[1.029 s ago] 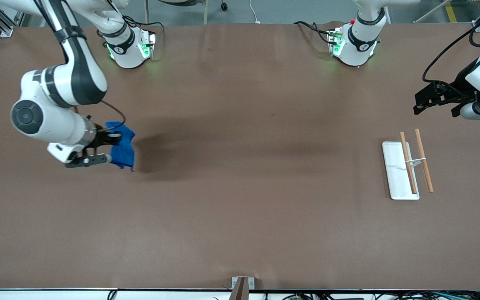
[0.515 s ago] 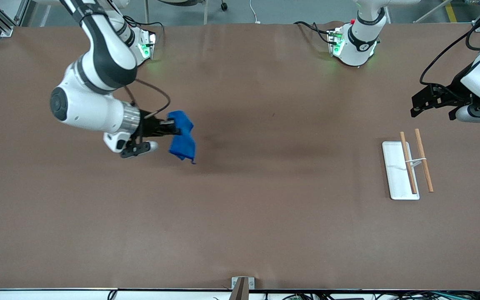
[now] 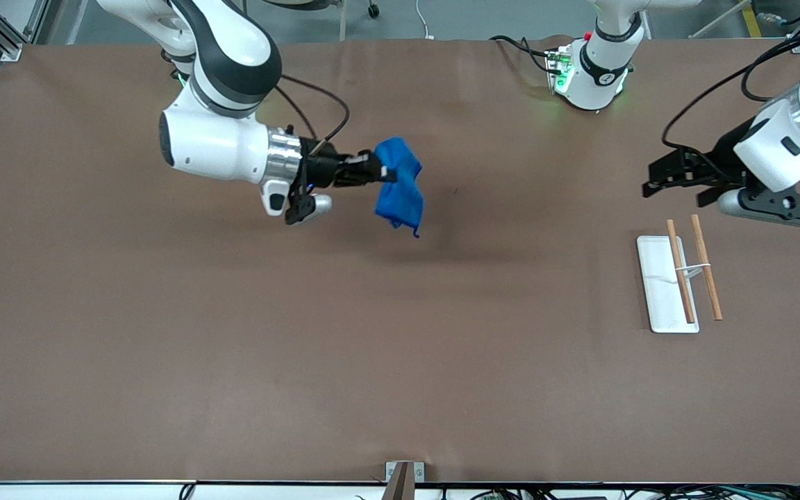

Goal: Right arm passes towel to left arm to hang
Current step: 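Lift the blue towel with the right gripper toward the table's middle, then hold the towel out with the right gripper while the left gripper reaches it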

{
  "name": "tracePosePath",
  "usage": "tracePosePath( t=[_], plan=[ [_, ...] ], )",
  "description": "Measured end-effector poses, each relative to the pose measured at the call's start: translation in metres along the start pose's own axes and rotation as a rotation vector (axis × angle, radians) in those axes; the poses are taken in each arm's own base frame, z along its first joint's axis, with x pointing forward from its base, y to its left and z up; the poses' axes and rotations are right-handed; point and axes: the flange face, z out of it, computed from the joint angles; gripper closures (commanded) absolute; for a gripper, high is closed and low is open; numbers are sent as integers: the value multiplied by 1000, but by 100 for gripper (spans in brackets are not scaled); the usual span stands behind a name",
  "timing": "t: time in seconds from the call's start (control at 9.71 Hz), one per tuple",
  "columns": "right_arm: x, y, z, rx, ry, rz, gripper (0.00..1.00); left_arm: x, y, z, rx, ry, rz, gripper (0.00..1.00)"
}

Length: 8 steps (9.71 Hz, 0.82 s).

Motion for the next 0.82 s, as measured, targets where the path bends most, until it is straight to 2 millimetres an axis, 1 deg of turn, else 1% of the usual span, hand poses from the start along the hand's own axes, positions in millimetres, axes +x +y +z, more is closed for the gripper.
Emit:
tracePosePath(
  t=[0.1, 0.21, 0.31, 0.41, 0.51, 0.62, 0.72, 0.82],
  plan=[
    [-7, -12, 10, 88, -21, 36, 100, 0, 9, 11, -98, -39, -3, 1],
    [-12, -20, 18, 172, -36, 63, 100, 1, 18, 28, -196, -82, -9, 1],
    [-13, -23, 27, 256, -48, 82, 100, -2, 29, 48, -305, -135, -8, 1],
    [-14, -22, 40, 336, -57, 82, 100, -6, 42, 72, -408, -194, 9, 1],
    [-16, -19, 55, 397, -61, 76, 100, -13, 53, 103, -493, -254, 34, 1],
    [-16, -14, 66, 437, -62, 80, 100, -22, 57, 134, -578, -303, 57, 1],
    [-14, -13, 72, 471, -62, 90, 100, -31, 53, 163, -668, -332, 68, 1],
    [-14, -19, 74, 499, -63, 95, 100, -39, 46, 186, -753, -338, 70, 1]
  ],
)
